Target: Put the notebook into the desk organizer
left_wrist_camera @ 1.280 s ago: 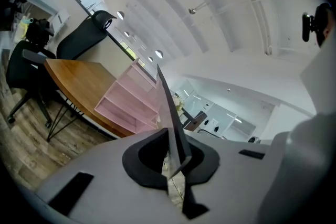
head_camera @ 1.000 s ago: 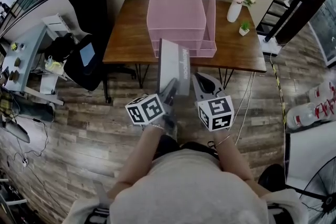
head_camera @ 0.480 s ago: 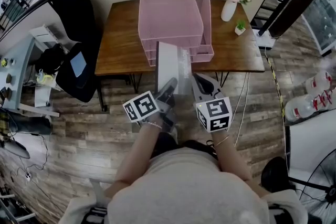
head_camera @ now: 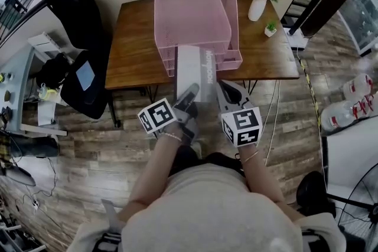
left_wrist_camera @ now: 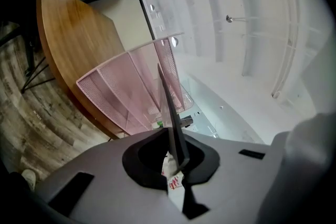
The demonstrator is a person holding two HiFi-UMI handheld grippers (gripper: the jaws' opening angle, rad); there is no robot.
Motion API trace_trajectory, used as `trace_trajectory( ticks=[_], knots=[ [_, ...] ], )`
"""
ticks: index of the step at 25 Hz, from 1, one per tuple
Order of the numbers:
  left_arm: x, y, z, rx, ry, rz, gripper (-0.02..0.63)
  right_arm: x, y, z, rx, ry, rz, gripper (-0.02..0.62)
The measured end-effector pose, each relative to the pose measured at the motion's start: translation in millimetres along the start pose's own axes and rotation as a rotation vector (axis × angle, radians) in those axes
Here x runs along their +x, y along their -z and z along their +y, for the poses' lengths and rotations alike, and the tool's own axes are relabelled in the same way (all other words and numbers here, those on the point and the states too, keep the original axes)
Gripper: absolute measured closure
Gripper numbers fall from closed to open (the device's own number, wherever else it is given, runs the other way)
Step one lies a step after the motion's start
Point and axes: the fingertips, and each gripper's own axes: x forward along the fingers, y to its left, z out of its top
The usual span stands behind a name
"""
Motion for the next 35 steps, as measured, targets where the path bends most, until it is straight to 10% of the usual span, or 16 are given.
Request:
trace_trajectory(
  ticks=[17,35],
  knots=[
    [28.2,-22.2,18.3,-0.168,0.055,-0.129,0.589,24.2,14.6,0.8,0.022,-0.033,0.056,0.586],
    [60.4,-53.7,34.1,-0.136,0.0,-0.208,0.572,53.8,10.4,-16.9,-0.009,-0.161,0.084,0.586]
  ],
)
